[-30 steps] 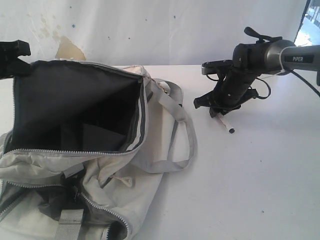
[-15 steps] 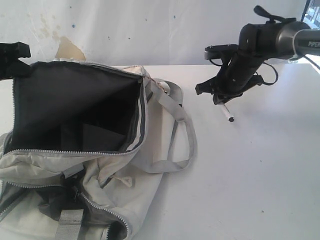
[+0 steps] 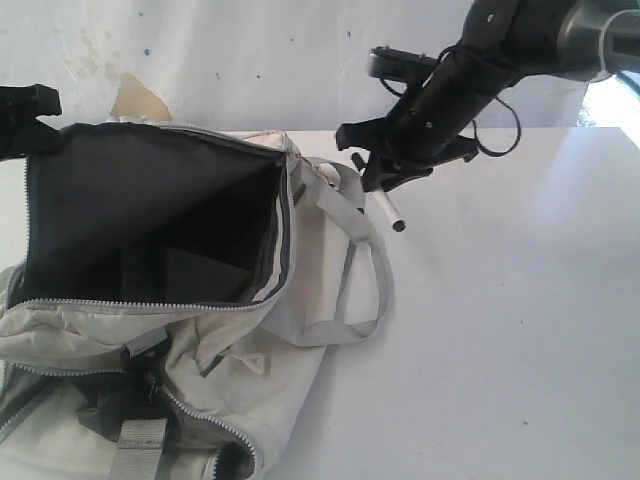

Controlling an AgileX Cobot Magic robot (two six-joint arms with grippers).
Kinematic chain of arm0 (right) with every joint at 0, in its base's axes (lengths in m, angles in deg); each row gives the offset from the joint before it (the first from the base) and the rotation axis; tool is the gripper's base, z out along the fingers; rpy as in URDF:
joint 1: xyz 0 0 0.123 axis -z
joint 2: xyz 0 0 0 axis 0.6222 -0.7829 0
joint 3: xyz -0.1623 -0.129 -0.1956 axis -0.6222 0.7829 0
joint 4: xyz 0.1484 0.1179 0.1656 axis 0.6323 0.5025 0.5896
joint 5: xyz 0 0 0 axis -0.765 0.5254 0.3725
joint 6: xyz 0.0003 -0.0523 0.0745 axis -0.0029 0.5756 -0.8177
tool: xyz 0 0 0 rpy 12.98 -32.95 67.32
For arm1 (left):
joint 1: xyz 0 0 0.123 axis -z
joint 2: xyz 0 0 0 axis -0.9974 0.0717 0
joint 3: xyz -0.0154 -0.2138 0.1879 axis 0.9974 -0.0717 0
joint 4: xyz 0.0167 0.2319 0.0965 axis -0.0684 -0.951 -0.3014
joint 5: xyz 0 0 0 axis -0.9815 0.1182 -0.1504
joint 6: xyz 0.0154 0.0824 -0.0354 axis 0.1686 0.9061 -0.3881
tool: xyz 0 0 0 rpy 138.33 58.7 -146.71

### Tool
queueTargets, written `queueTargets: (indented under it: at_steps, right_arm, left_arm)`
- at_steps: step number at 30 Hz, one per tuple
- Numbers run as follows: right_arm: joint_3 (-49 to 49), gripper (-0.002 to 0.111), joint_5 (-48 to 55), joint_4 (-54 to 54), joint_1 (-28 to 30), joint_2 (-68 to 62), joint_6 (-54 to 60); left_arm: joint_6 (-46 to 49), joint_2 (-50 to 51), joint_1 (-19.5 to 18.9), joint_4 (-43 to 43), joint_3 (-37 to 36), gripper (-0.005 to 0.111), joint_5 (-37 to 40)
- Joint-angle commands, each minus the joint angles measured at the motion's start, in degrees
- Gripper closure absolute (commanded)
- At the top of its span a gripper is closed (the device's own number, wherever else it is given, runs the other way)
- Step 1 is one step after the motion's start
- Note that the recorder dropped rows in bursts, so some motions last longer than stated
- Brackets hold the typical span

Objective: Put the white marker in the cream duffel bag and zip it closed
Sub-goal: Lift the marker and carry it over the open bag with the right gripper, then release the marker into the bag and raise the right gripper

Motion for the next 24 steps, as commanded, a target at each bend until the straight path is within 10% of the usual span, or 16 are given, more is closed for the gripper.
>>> queueTargets:
  at_steps: [1, 24]
  right_arm:
    - [0.0, 0.108, 1.9, 6.6, -2.6, 0.5, 2.9]
    - [0.0, 0.108, -3.1, 22.7, -14.5, -4.8, 3.3]
  left_arm:
    - [-0.2, -0.5, -0.2, -0.5, 0.3, 0.106, -0.3]
    - [-0.2, -0.5, -0.2, -0.5, 0.3, 0.106, 0.8]
